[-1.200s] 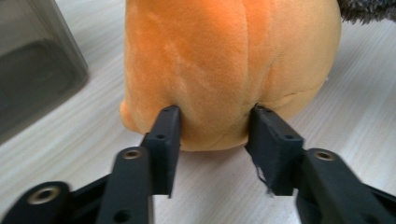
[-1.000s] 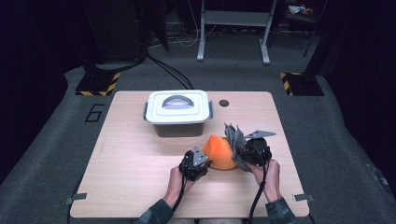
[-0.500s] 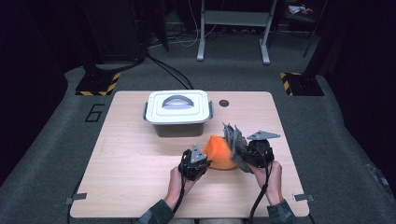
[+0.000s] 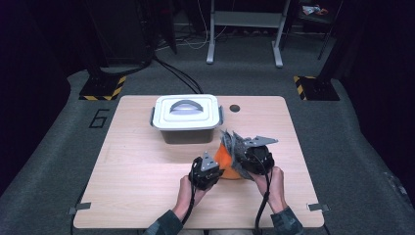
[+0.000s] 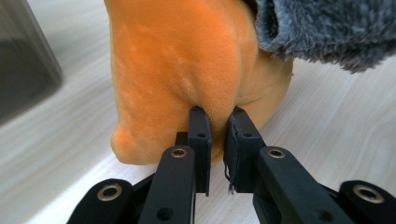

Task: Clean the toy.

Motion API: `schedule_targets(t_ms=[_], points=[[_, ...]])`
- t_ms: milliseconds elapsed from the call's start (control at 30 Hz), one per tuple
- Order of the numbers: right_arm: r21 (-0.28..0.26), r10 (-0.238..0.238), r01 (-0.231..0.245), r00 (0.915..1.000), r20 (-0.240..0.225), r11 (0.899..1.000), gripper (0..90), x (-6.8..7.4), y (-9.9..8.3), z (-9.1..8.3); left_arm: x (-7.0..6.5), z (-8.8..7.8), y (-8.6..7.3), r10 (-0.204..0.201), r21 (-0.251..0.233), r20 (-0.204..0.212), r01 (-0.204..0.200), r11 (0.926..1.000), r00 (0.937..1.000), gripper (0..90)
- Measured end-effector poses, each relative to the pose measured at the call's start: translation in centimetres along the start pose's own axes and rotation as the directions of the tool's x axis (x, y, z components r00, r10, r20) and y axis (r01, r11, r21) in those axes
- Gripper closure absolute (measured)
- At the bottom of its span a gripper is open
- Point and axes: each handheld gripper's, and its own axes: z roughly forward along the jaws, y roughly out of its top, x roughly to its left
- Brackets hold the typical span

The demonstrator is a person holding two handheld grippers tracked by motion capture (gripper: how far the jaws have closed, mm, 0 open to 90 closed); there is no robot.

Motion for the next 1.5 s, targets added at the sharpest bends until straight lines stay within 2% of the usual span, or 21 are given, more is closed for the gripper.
schedule_targets(t_ms=[67,233,300,333,600,667,700,867,933,1100,1233,1333,1500], points=[[0.005,0.003,-0.003,1.0,0.005,1.0,76.2,-0.2,-0.1,0.3,0.3,0.1,-0.2,-0.023,-0.007,0.008,0.023,0.9997,0.9997,81.4],[0.012,0.018,-0.018,0.9996,0.021,1.0,76.3,-0.9,-0.5,0.4,0.4,0.1,-0.4,-0.019,-0.006,0.006,0.019,0.9998,0.9998,81.5],[0.013,0.046,-0.047,0.9985,0.028,0.999,76.2,-1.2,-0.7,0.3,0.4,0.1,-0.4,-0.018,-0.008,0.003,0.018,0.9998,0.9998,81.4],[0.014,0.031,-0.031,0.9989,0.035,0.999,76.2,-1.5,-0.8,0.2,0.4,0.1,-0.5,-0.018,-0.008,0.002,0.018,0.9998,0.9998,81.4],[0.039,0.101,-0.104,0.9907,0.091,0.994,76.3,-3.3,-2.3,0.4,0.5,0.2,-0.7,-0.021,-0.01,0.003,0.021,0.9997,0.9998,81.4],[0.046,0.104,-0.109,0.9897,0.098,0.993,76.4,-3.8,-2.7,0.5,0.5,0.2,-0.7,-0.022,-0.011,0.002,0.022,0.9997,0.9998,81.4],[0.056,0.12,-0.126,0.9873,0.104,0.99,76.4,-4.1,-3.0,0.6,0.5,0.2,-0.7,-0.022,-0.013,0.002,0.023,0.9997,0.9997,81.4],[0.092,0.137,-0.149,0.9826,0.126,0.985,76.4,-5.3,-4.1,1.6,0.5,0.2,-0.7,-0.023,-0.017,0.002,0.023,0.9996,0.9997,81.2],[0.124,0.155,-0.171,0.9798,0.127,0.978,76.4,-5.5,-4.5,2.1,0.5,0.2,-0.7,-0.022,-0.019,0.0,0.022,0.9996,0.9998,81.2],[0.151,0.167,-0.186,0.9774,0.129,0.971,76.4,-6.2,-5.1,2.5,0.3,0.1,-0.6,-0.008,-0.021,-0.007,0.008,0.9997,0.9999,81.1],[0.109,0.168,-0.182,0.9782,0.122,0.977,76.4,-6.2,-4.5,1.1,0.2,0.1,-0.6,0.002,-0.026,-0.019,-0.002,0.9996,0.9998,81.0],[0.064,0.166,-0.173,0.981,0.1,0.983,76.4,-5.7,-3.6,-0.5,0.1,0.1,-0.5,0.007,-0.025,-0.023,-0.008,0.9996,0.9997,81.0],[0.003,0.102,-0.102,0.994,0.039,0.995,76.3,-3.6,-1.4,-2.2,-0.1,0.2,-0.3,0.021,-0.025,-0.026,-0.022,0.9994,0.9994,80.9]])
